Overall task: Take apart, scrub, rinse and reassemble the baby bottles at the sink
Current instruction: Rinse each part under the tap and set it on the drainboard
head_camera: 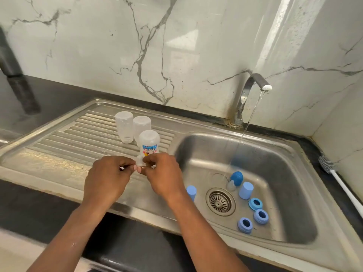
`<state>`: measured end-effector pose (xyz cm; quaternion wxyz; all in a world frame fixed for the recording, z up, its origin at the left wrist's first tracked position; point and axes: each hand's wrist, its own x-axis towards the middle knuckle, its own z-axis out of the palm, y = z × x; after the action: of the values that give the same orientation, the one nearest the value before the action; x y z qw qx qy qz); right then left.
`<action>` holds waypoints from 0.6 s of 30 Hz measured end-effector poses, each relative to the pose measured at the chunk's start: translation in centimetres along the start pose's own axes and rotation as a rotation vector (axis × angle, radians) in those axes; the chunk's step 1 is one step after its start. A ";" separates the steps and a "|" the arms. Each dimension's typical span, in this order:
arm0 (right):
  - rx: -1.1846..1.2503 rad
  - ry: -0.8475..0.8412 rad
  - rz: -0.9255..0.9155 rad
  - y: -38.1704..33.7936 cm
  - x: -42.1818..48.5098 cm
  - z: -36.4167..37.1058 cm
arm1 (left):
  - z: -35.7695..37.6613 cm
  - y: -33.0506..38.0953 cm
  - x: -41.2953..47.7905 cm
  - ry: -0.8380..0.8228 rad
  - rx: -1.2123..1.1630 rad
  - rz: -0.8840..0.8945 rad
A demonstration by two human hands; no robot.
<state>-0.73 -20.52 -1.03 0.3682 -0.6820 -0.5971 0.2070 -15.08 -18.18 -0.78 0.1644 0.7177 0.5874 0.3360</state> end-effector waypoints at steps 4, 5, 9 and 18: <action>-0.097 -0.044 -0.016 -1.8 0.4 2.0 | -0.8 -1.6 0.3 -0.013 0.083 -0.085; -0.104 -0.051 -0.015 -2.1 0.5 2.2 | -0.9 -1.8 0.4 -0.018 0.101 -0.096; -0.123 -0.064 -0.003 -2.5 0.6 2.7 | -0.9 -1.9 0.4 -0.031 0.140 -0.122; -0.210 -0.117 0.004 -1.8 -0.3 2.1 | -1.0 -1.4 -0.2 -0.066 0.210 -0.120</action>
<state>-3.50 -20.21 -1.09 0.2586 -0.7046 -0.6348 0.1835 -16.82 -18.13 -1.01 0.1273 0.7050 0.6557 0.2385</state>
